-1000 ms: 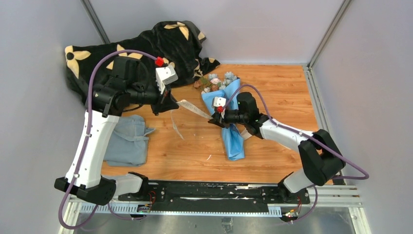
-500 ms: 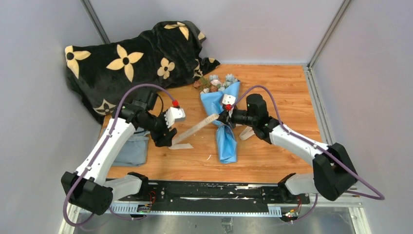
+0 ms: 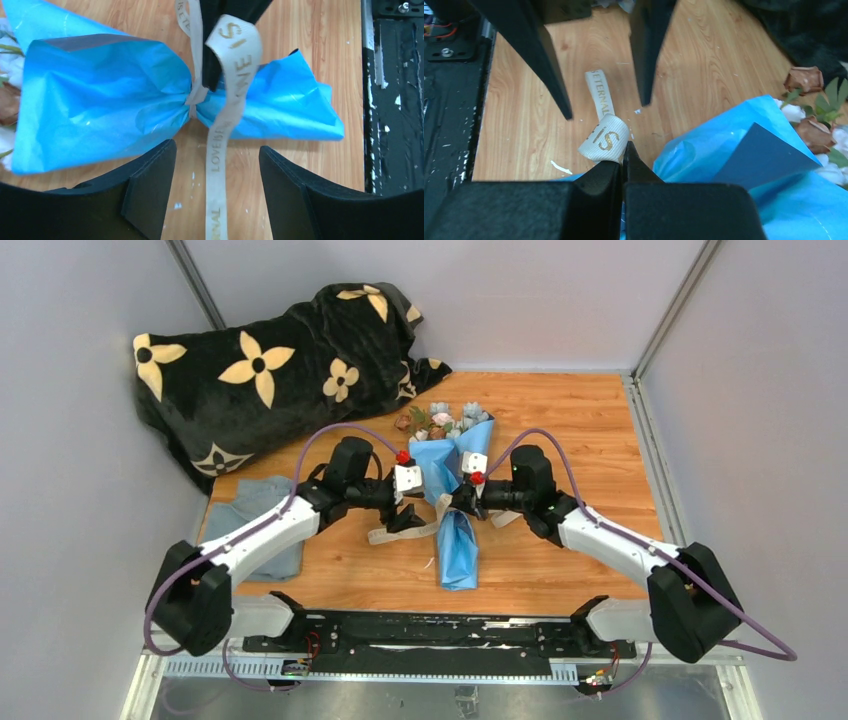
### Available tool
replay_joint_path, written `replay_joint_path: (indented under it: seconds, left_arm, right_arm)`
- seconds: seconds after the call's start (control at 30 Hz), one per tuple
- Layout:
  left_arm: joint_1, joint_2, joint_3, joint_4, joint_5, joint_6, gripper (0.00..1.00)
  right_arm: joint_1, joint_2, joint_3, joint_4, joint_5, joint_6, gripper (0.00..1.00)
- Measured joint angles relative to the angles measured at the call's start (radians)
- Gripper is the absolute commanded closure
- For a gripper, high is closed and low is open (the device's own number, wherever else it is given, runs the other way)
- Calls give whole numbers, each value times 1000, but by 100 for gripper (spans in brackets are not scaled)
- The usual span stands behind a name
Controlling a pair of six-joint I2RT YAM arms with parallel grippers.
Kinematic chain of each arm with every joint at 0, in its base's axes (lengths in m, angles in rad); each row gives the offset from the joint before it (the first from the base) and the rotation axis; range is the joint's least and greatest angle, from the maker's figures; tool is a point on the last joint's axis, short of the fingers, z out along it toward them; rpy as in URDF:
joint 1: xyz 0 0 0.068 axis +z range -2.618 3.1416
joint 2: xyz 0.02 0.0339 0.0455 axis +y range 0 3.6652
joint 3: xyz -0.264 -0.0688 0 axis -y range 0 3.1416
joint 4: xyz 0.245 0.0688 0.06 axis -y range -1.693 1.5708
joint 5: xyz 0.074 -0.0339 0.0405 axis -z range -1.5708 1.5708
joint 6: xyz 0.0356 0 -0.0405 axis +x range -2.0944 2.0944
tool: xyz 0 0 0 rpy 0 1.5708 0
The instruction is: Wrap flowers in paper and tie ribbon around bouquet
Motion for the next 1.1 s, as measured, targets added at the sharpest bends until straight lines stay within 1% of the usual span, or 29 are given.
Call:
replay_joint_path:
  seconds: [0.03,0.13,0.2,0.27,0.37,0.43,0.53,0.63,0.8,0.87,0.93,1.0,1.07,1.1]
  left_arm:
    - [2,33,-21,79,11,-15,31]
    - [-1,87,-69,234,47,-47,36]
    - [-1,137,-99,385,66,-87,39]
    - [-1,183,-122,508,77,-118,40]
    - [-1,252,-159,676,99,-168,36]
    - [-1,291,-177,756,129,-200,32]
    - [-1,320,-183,813,177,-215,27]
    - [14,328,-183,843,227,-216,22]
    - [105,265,-183,793,351,-189,18]
    - [111,233,-184,779,385,-190,14]
    - [82,204,-190,775,370,-193,10]
    - [27,194,-205,798,298,-233,9]
    - [-14,202,-231,875,247,-323,10]
    - [-24,206,-248,916,225,-370,13]
  right_arm:
    - [0,-3,-5,0,-18,-8,100]
    - [0,-11,-14,6,-56,-25,100]
    - [0,-23,-27,14,-80,-32,100]
    - [0,-35,-37,19,-94,-34,100]
    - [0,-51,-44,19,-111,-36,100]
    - [0,-61,-44,19,-117,-44,100]
    - [0,-63,-44,14,-123,-61,100]
    - [0,-63,-38,-38,-125,-92,100]
    - [0,-84,-36,-93,-124,-134,100]
    - [0,-92,-36,-96,-123,-141,100]
    - [0,-93,-36,-97,-123,-147,100]
    - [0,-93,-36,-97,-124,-152,100]
    - [0,-93,-36,-97,-124,-156,100]
    - [0,-93,-36,-97,-124,-158,100]
